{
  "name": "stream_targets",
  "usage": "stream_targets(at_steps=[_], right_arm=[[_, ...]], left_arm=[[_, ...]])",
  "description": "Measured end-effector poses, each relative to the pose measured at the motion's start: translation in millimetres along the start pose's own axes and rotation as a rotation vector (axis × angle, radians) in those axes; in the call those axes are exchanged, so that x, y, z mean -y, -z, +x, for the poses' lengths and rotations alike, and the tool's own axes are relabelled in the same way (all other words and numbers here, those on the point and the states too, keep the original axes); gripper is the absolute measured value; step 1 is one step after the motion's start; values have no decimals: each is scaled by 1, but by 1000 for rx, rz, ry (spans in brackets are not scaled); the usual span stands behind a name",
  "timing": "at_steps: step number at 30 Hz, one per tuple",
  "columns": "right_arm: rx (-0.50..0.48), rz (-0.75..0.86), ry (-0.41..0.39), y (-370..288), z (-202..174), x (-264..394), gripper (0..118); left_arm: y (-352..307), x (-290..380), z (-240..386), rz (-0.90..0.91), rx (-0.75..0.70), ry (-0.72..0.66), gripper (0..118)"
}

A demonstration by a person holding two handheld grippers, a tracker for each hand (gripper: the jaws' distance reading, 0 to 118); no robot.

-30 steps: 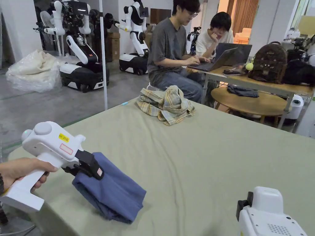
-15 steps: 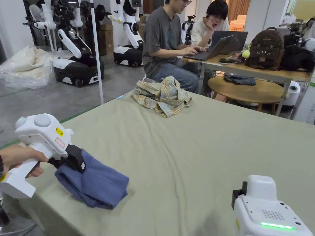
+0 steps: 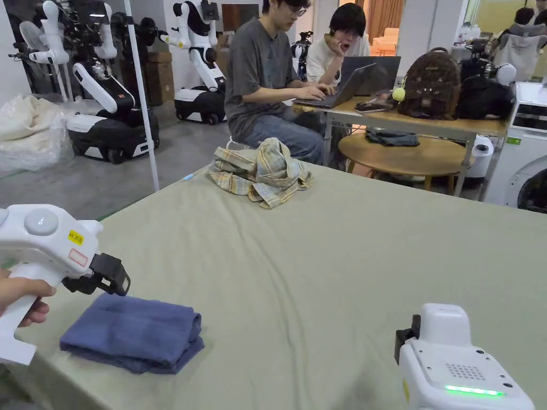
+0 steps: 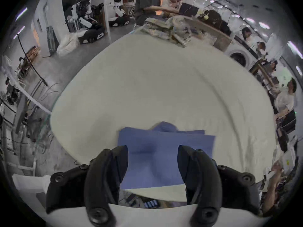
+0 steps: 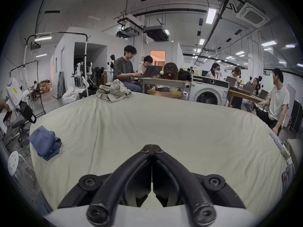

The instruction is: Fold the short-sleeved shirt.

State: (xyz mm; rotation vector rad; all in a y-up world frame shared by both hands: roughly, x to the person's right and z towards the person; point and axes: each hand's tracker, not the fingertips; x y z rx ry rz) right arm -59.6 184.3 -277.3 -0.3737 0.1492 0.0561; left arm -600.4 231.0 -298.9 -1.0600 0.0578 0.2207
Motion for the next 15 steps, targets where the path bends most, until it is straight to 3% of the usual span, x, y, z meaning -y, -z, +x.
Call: stream_targets(at_steps=[8,15], right_arm=[[63,-8,11,-7,32,6,0],[139,-11,46,-16,75,10,0]], left_arm=[[48,58,118,145,250,50,63],[64,86,225,417,273,162,63]])
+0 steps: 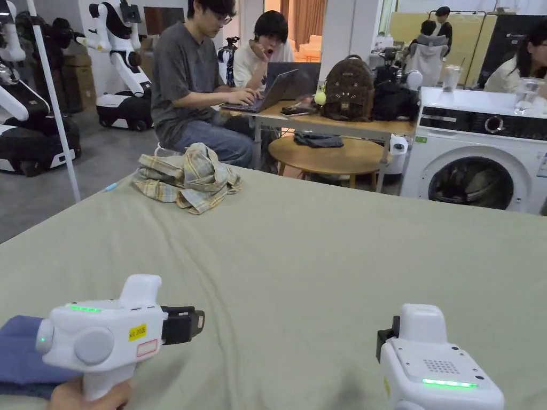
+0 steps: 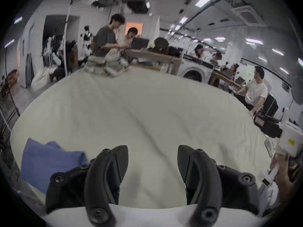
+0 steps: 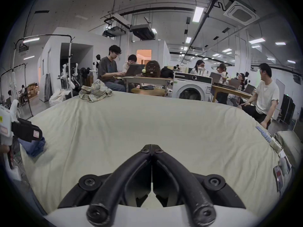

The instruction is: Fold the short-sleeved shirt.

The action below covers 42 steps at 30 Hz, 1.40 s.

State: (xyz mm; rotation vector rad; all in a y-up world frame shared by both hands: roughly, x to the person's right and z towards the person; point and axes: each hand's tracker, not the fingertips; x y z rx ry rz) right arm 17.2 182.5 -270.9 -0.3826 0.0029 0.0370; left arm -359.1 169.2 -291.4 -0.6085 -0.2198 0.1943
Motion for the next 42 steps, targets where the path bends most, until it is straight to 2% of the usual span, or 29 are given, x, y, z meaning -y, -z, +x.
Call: stream_targets(at_steps=[5,10,11,14,16,17,18,23,29,34,42], right_arm=[[60,23,30,-6,28,0,0],[113,65,53,-18,50,-1,0],[118,77,61,-21,54,-1,0],[140,99,81,-27,62,-2,0],[144,119,91,-32,66,-2,0],[147,129,91,-34,68,-1,0],[156,136,90,-36,69,-1,0],[166,155,106,-41,78,2,0],[172,187,102,-43,84,4,0],[174,200,108,-43,86,3,0],[179,198,127,-42,86,4,0]], left_arm=[[12,3,64,165,-74,96,62],[14,-1,107,298,-108,136,61],[14,-2,113,326,-111,129,58],[15,-4,134,344,-118,169,37],[17,-3,146,353,-142,219,11],[18,-2,151,357,-153,241,3],[18,0,155,359,-150,246,1],[16,7,165,380,-134,298,0],[16,4,159,412,-126,213,0],[11,3,158,455,-105,195,0],[6,2,166,462,-71,252,0]])
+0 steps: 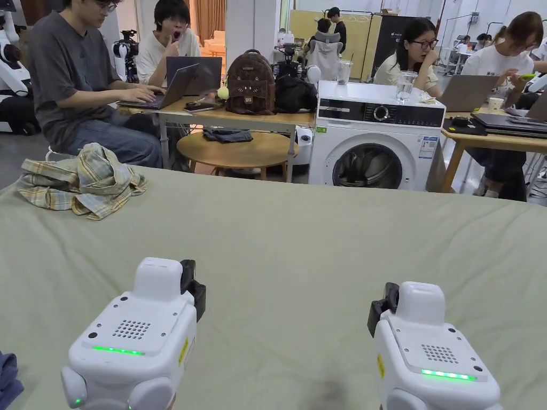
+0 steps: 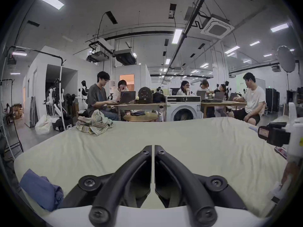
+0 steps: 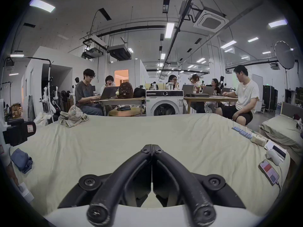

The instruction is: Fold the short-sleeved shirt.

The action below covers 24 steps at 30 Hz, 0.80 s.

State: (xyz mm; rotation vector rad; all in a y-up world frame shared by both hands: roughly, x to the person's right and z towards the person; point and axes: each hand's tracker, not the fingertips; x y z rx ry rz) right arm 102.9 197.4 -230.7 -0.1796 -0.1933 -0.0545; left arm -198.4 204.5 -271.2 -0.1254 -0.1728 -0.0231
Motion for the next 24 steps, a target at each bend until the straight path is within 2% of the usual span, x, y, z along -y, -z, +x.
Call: stream_targets(at_steps=[8,11,13,15,18,21,24], right_arm=[[-4,-9,11,2,2,1,1],[-4,-7,-7,2,1,1,9],[-7,-6,-19,3,0,0,28],[-11,-6,-21,5,0,-1,56],[12,-8,-13,6,0,-3,72],[17,-2,0,8,3,-4,90],[10,3,6,9,5,-7,91]], left_arm=[[2,4,-1,-26,-25,-14,2],[2,5,-3,-29,-17,-30,7],[2,4,-4,-30,-16,-41,26],[3,3,-6,-28,-14,-49,49],[5,1,-7,-36,-10,-60,71],[6,-1,-6,-32,-6,-57,79],[6,-3,-5,-17,-2,-41,79]])
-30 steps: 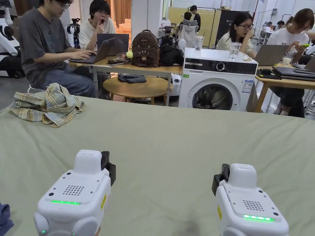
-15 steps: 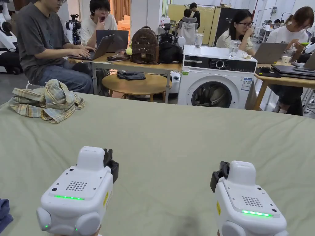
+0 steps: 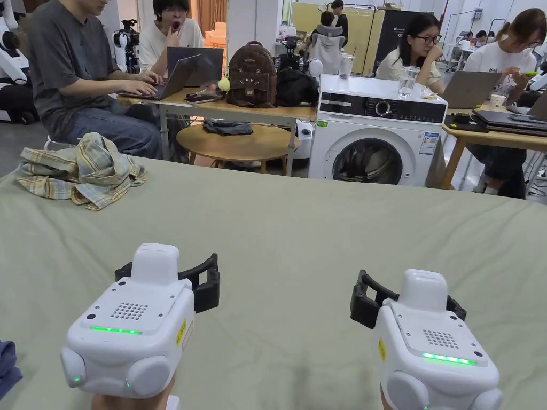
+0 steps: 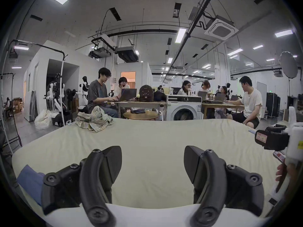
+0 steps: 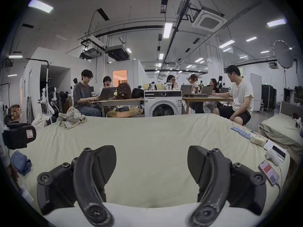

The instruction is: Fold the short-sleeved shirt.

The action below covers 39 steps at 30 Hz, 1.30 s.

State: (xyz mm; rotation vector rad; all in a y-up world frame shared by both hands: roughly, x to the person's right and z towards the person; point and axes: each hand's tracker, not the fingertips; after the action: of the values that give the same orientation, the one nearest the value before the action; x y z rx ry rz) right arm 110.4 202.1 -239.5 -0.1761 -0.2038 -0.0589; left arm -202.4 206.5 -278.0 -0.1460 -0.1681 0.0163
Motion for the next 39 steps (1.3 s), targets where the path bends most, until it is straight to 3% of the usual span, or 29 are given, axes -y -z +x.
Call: stream_targets(at_steps=[6,11,14,18,26,39], right_arm=[[-24,39,-63,-4,-3,-5,91],[-94,58,-33,-8,-2,-9,91],[-11,55,-58,-4,-8,-10,91],[0,52,-52,1,-8,-11,91],[-53,-7,38,6,-7,-15,91],[1,-116,122,15,-2,-26,91]], left_arm=[[0,-2,1,34,-14,-3,79],[-3,-4,-1,97,-70,-39,79],[-5,-4,-6,120,-42,-68,79],[-4,-4,-4,133,-45,-7,79],[4,-5,-1,62,-25,28,79],[4,-2,-2,63,-35,-9,79]])
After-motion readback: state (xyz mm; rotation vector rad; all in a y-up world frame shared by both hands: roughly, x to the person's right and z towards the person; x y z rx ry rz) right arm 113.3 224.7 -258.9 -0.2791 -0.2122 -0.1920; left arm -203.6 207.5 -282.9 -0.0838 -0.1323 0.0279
